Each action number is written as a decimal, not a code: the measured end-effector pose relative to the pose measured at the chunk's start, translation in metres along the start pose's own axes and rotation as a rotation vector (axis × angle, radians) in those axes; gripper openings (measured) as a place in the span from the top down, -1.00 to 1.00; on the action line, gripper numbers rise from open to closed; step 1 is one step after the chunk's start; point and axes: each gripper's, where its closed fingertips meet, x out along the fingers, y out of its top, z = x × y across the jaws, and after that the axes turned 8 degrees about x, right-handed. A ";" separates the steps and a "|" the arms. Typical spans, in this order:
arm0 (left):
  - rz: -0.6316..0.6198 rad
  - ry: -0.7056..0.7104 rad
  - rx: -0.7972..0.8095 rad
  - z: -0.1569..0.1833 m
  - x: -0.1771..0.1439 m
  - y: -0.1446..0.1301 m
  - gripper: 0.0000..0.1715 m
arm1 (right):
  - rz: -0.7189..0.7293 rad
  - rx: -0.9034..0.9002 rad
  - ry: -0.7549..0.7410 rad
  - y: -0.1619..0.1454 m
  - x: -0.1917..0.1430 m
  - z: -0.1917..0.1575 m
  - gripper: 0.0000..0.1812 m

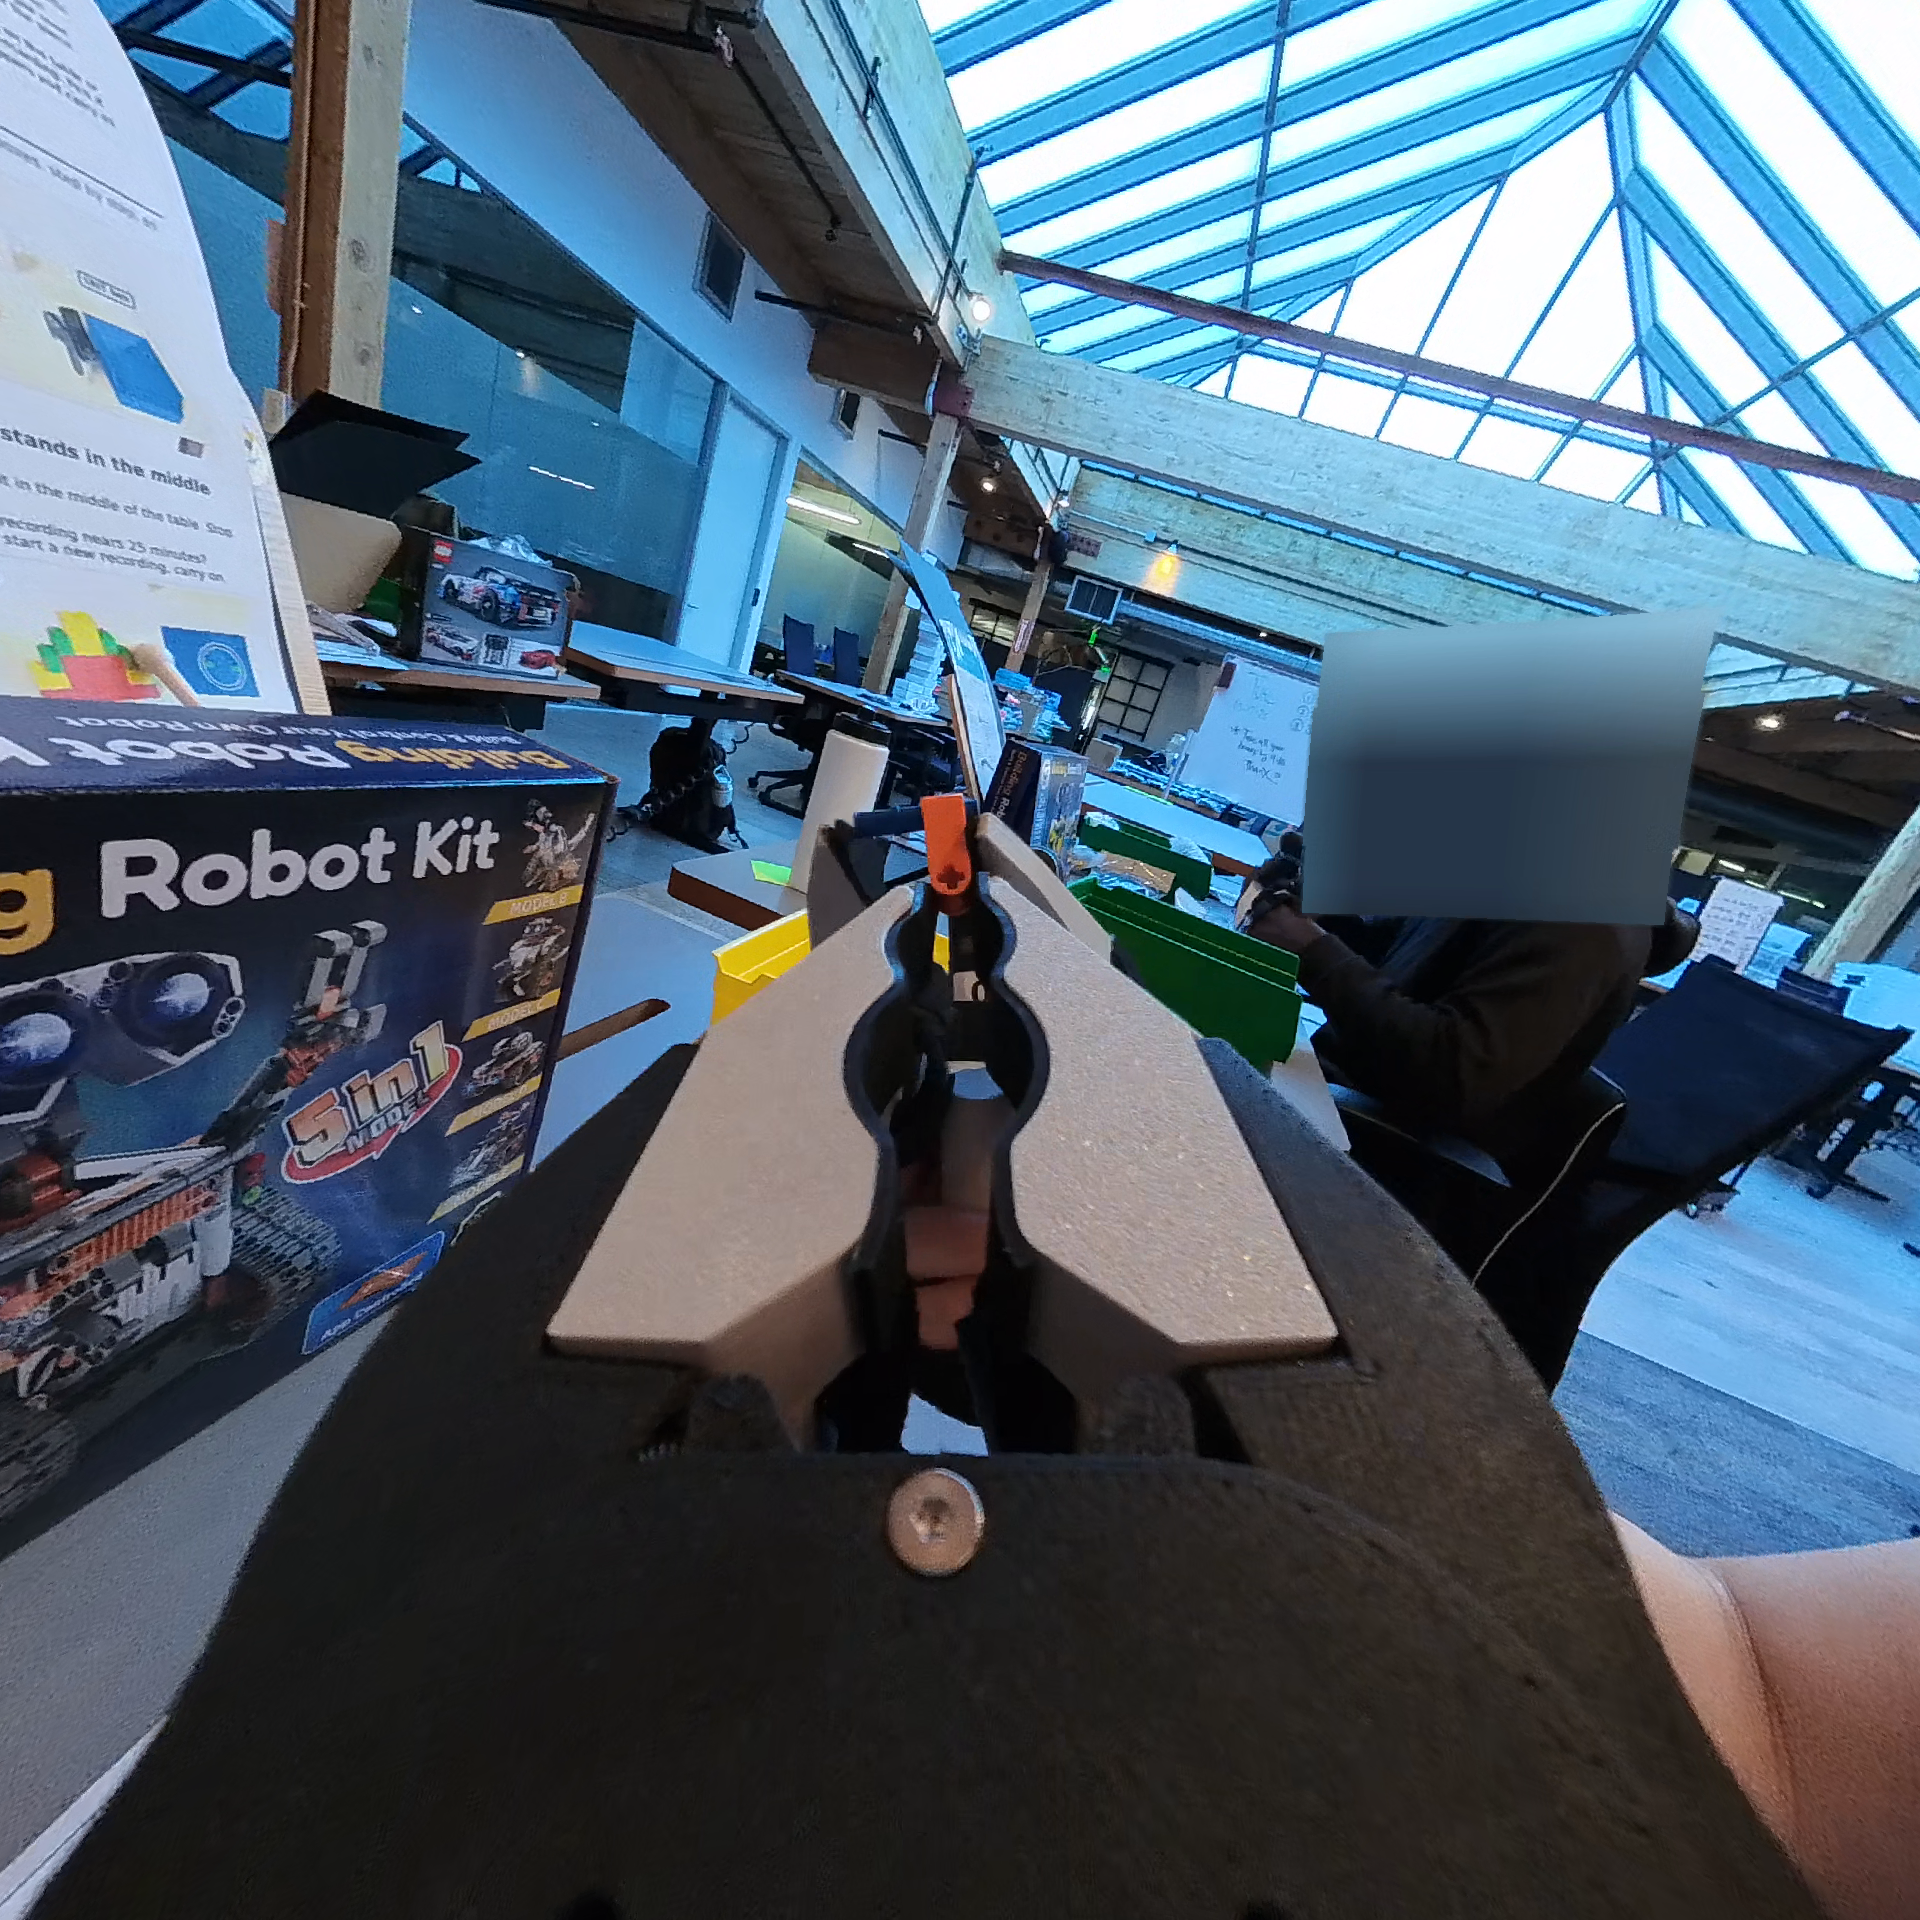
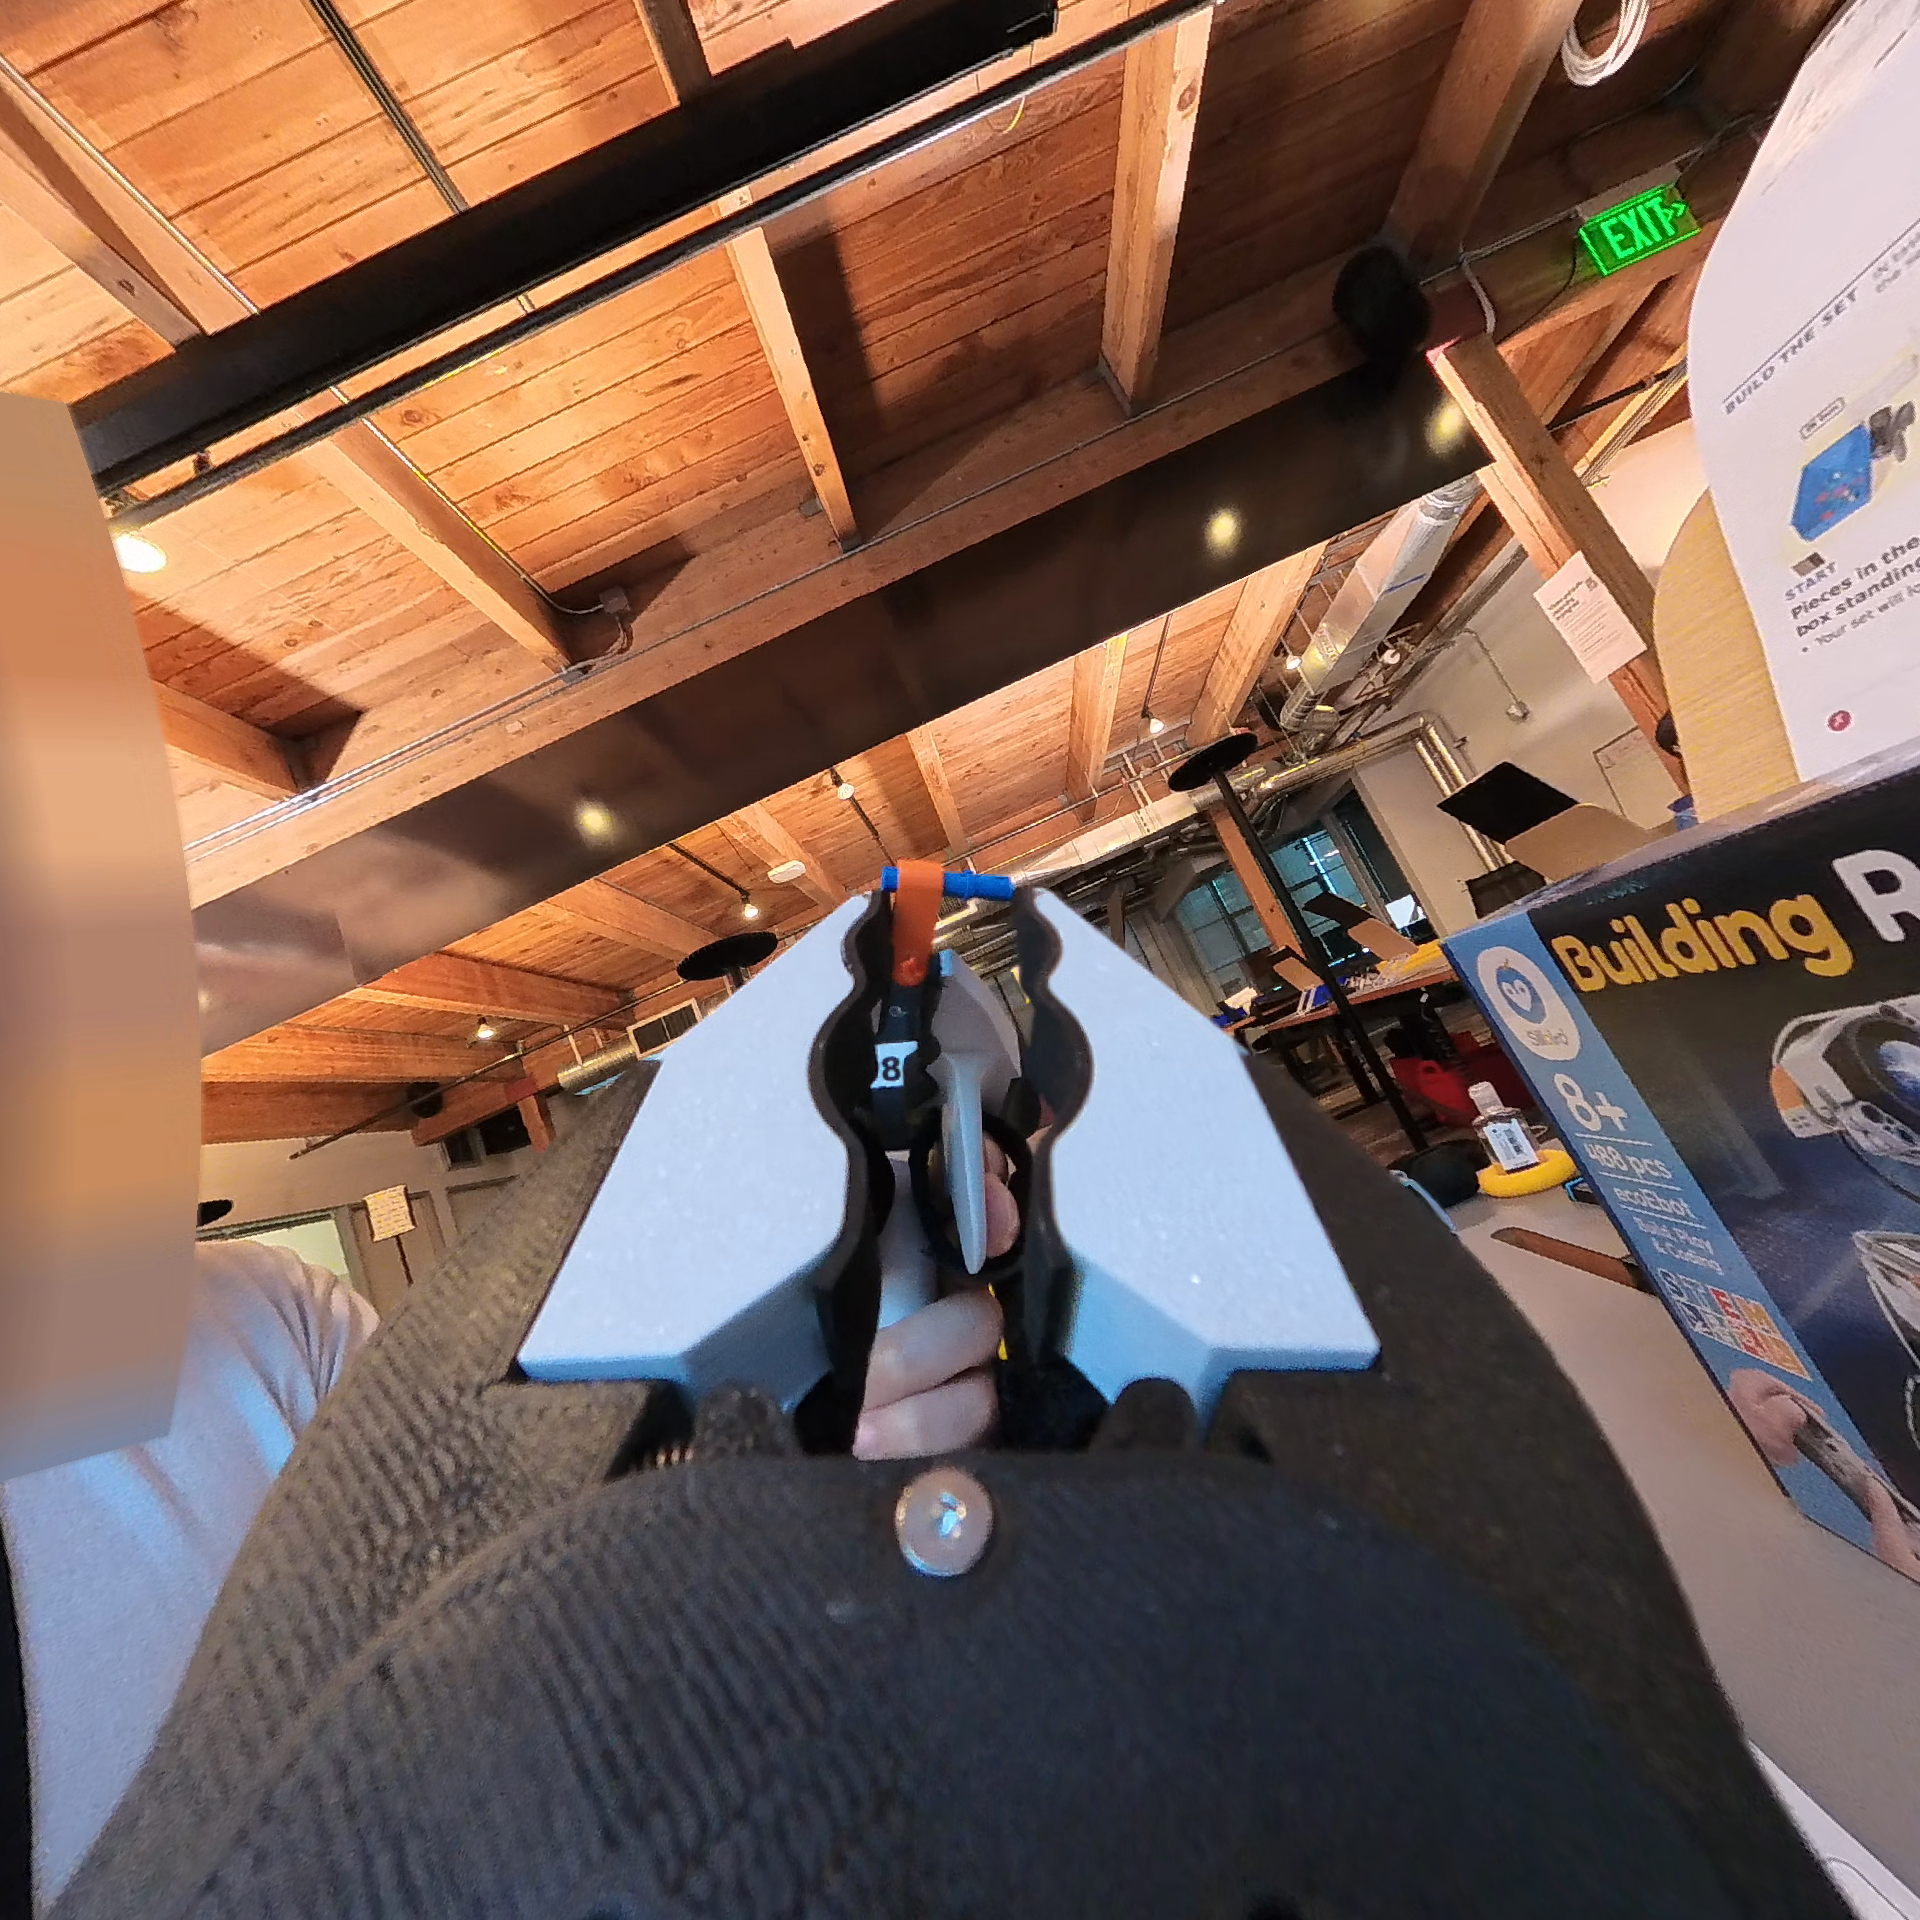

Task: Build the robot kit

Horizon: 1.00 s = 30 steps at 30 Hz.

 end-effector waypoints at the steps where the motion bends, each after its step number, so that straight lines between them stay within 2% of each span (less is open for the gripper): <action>1: -0.001 -0.001 0.000 0.000 0.000 0.000 0.95 | 0.001 -0.001 -0.001 0.000 0.000 0.000 0.75; 8: -0.004 -0.009 -0.021 0.000 0.001 -0.001 0.95 | 0.015 -0.037 -0.005 0.001 -0.001 0.000 0.76; 24: -0.040 0.012 -0.044 -0.005 0.003 -0.010 0.96 | 0.013 0.020 -0.019 0.000 -0.007 0.008 0.77; 30: -0.060 0.026 -0.032 -0.006 0.005 -0.016 0.96 | 0.046 0.107 0.045 -0.002 -0.013 0.011 0.78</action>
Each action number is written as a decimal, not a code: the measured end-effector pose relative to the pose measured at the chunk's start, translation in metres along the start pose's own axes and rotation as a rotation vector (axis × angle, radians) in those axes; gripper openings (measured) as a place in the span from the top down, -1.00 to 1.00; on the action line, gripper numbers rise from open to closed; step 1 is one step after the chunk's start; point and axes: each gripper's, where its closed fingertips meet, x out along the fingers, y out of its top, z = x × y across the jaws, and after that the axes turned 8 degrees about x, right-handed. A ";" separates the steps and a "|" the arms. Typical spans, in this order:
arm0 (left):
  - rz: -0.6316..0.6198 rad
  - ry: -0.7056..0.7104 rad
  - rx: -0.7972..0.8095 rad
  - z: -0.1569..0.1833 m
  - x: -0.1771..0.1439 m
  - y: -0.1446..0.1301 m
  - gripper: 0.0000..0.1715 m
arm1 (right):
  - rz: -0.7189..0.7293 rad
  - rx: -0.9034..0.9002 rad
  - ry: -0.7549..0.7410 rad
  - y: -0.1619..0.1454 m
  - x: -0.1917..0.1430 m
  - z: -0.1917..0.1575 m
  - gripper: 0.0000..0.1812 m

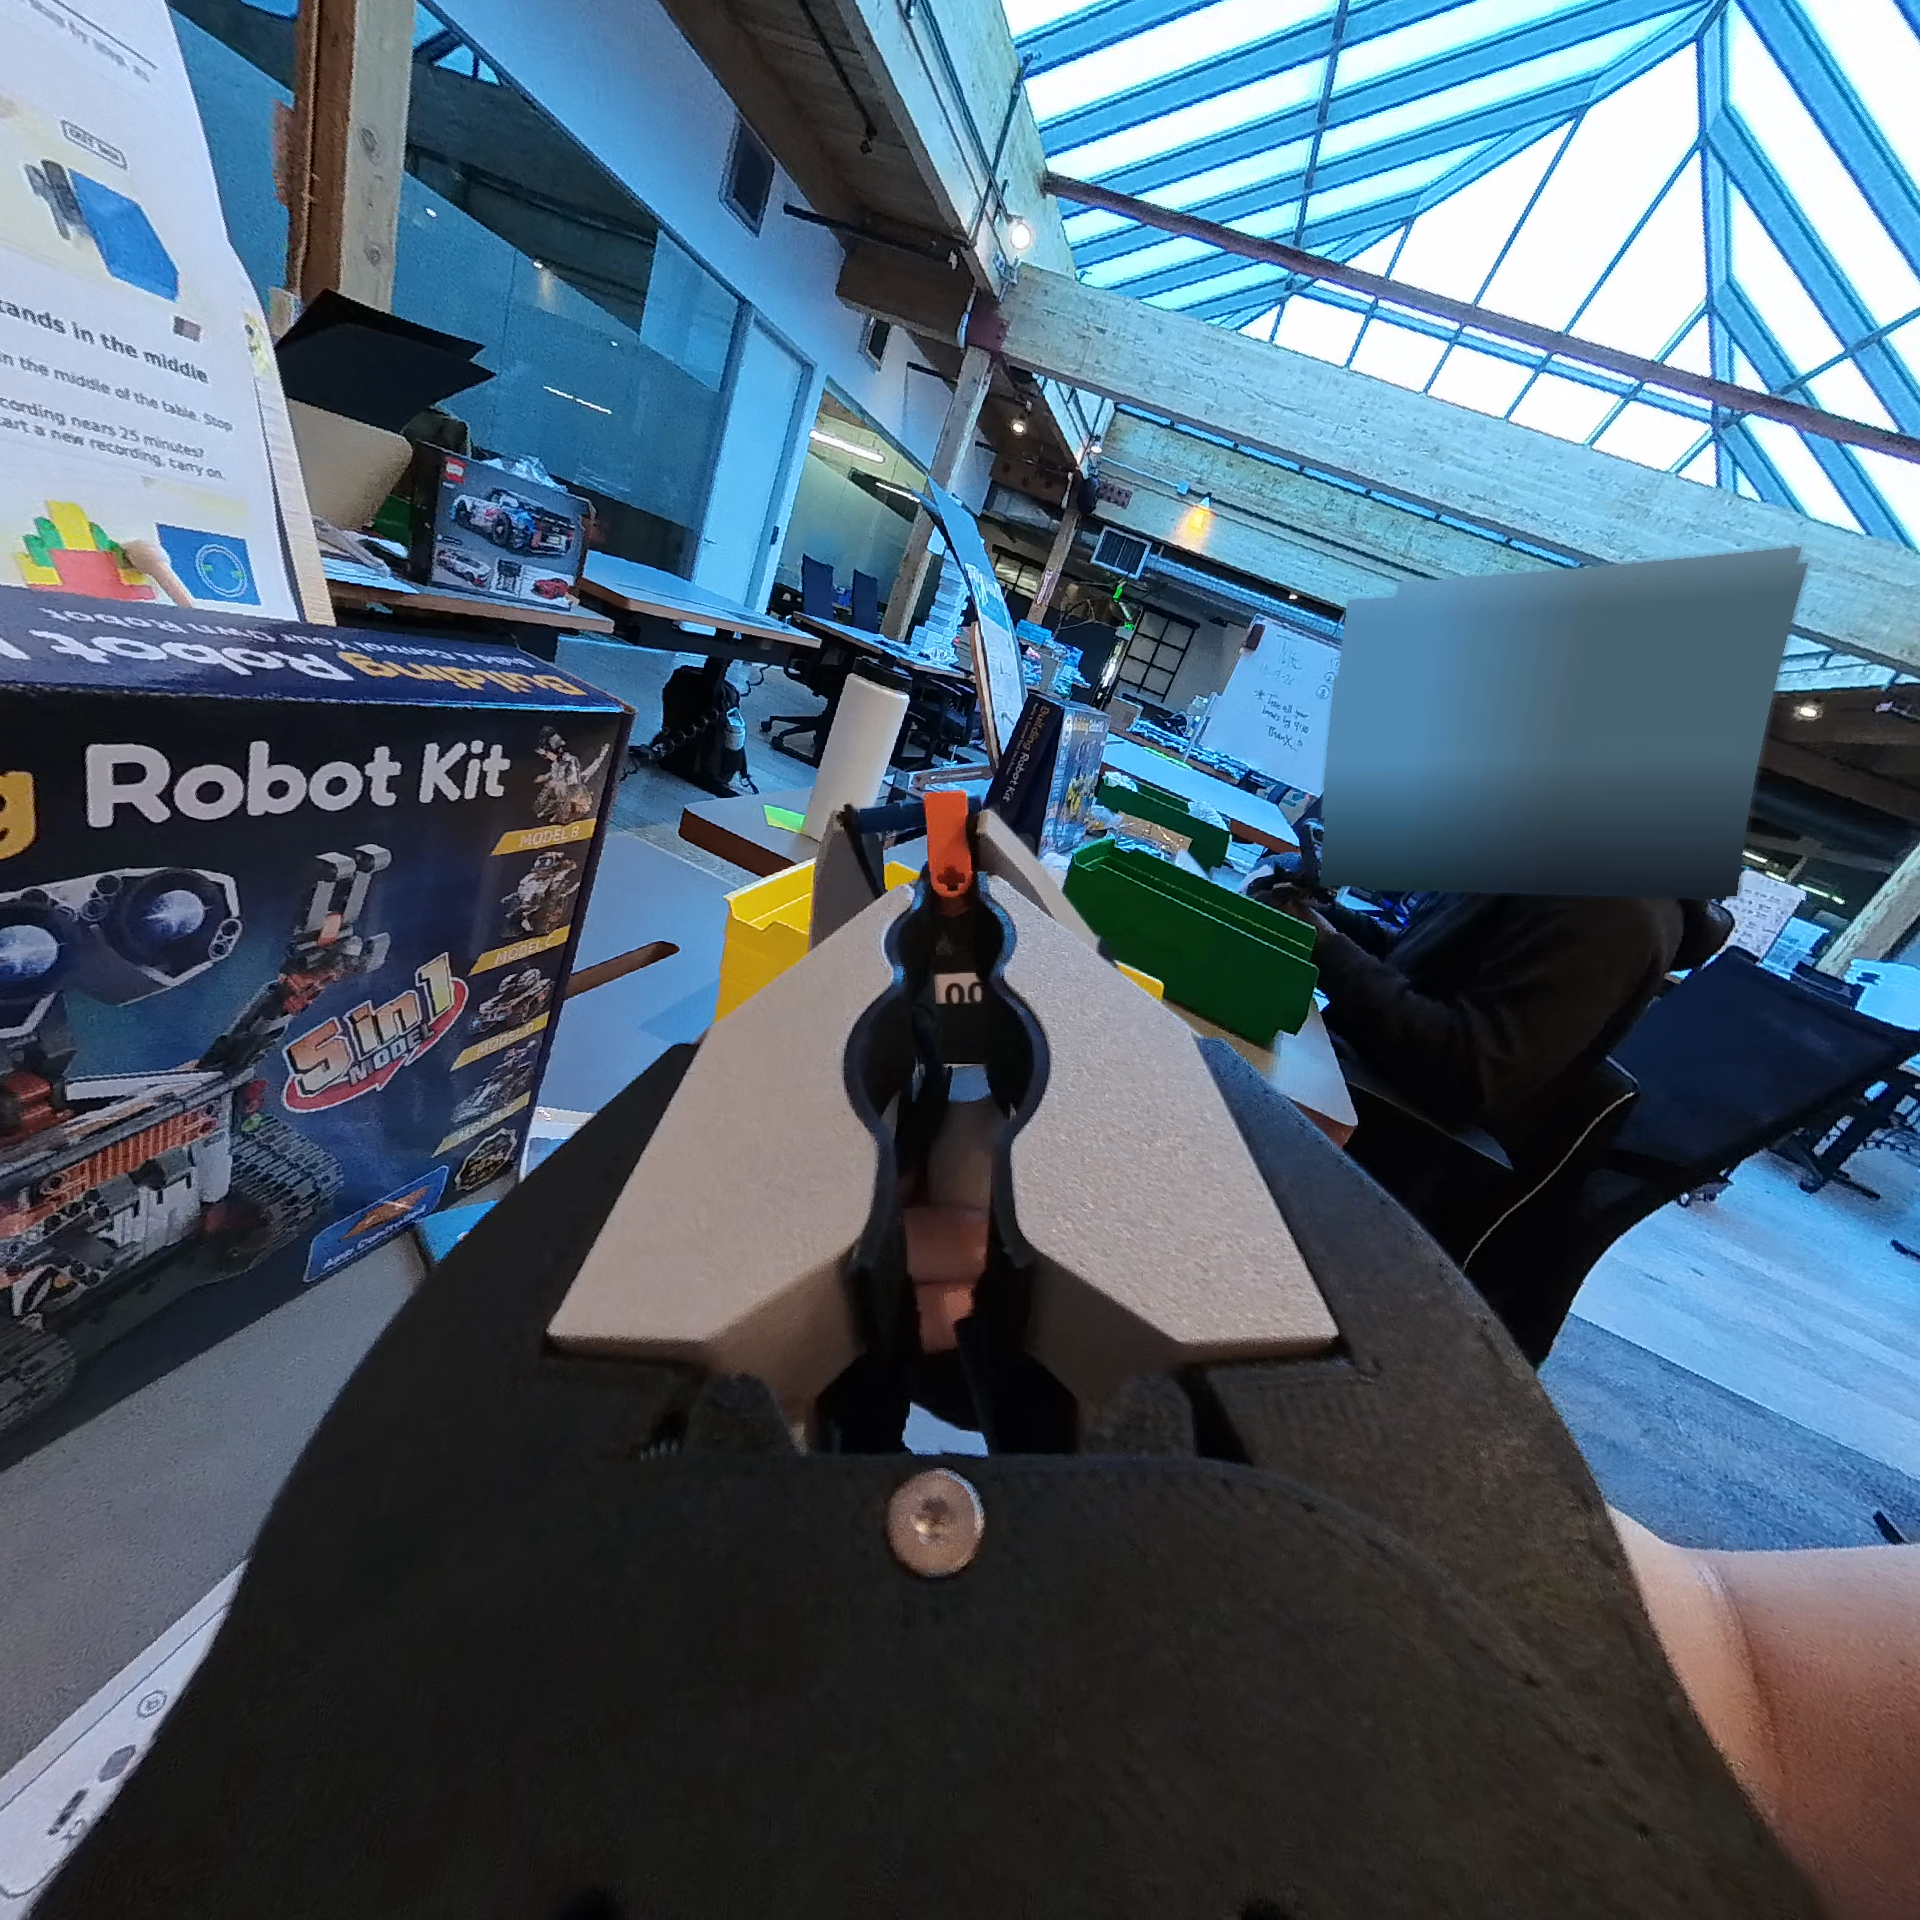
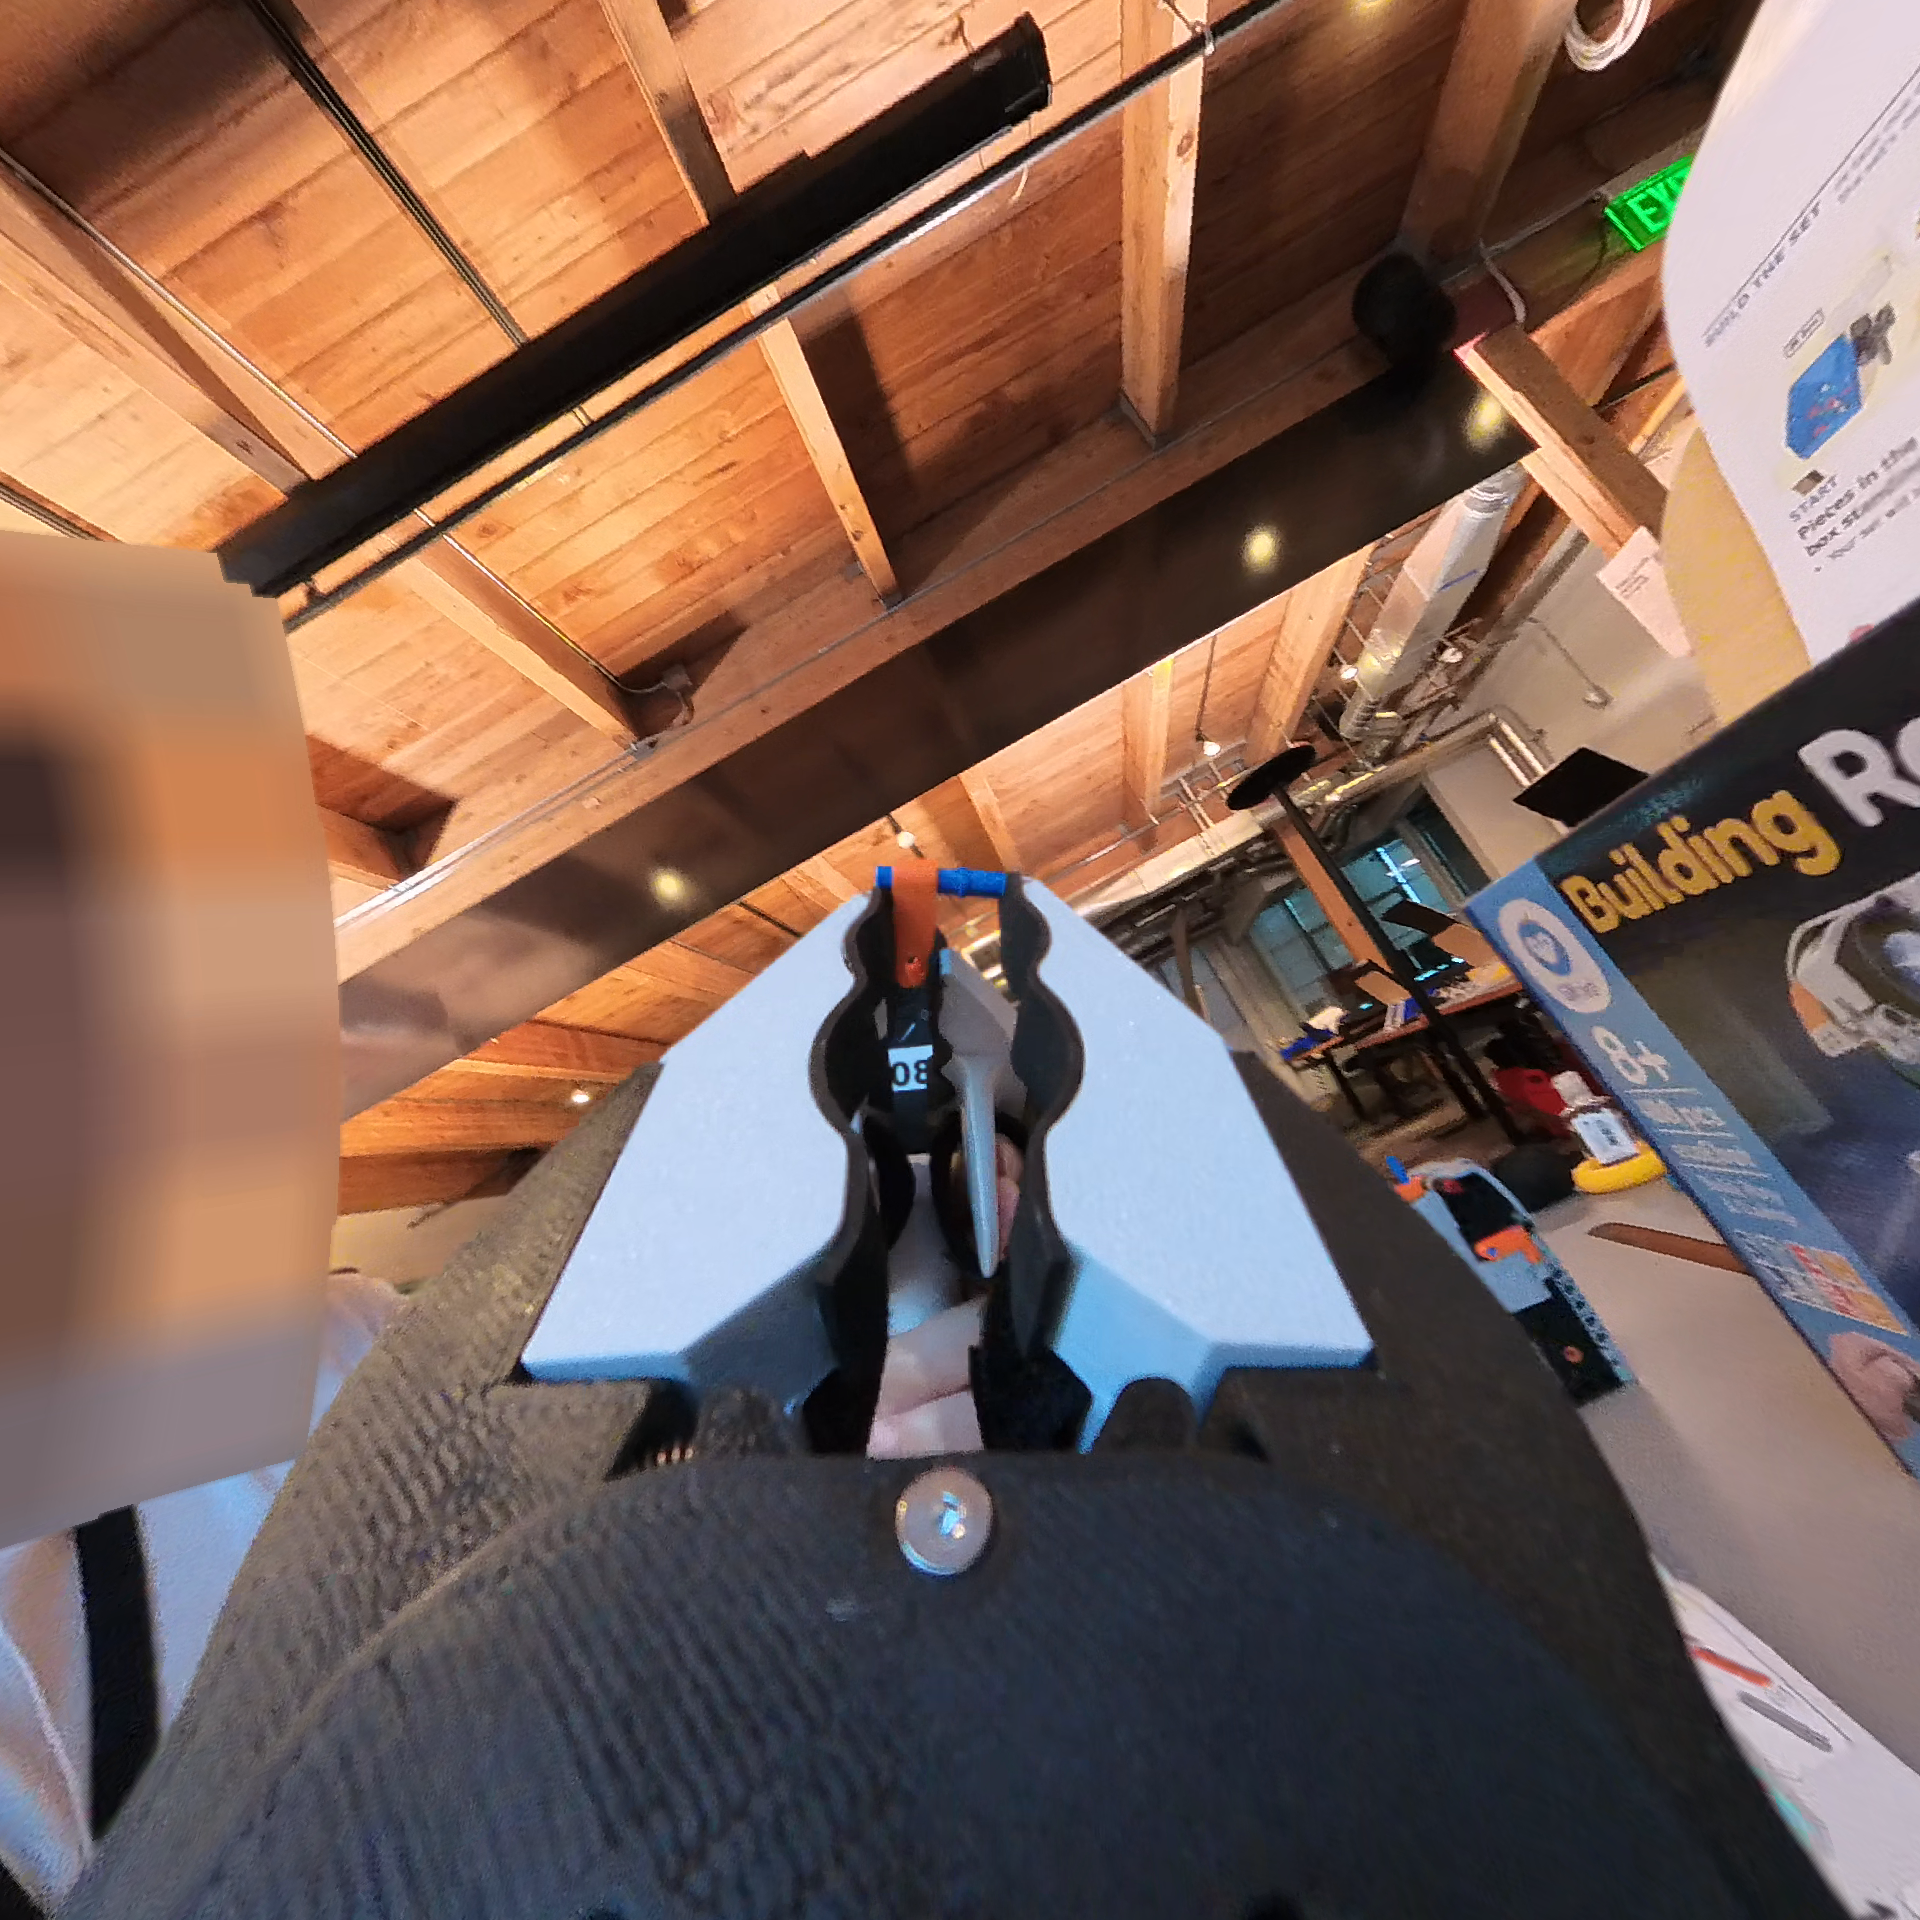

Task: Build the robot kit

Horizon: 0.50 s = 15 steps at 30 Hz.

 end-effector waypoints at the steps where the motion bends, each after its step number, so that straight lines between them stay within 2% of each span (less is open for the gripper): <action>1: -0.006 0.006 0.004 -0.001 0.000 -0.002 0.96 | 0.007 0.019 0.012 0.000 -0.001 0.001 0.79; 8: -0.035 0.031 -0.018 -0.012 0.001 -0.012 0.96 | 0.039 0.115 0.035 -0.002 -0.008 0.013 0.83; 15: -0.031 0.007 0.025 -0.005 0.003 -0.011 0.95 | 0.047 0.093 0.092 -0.001 -0.010 0.005 0.83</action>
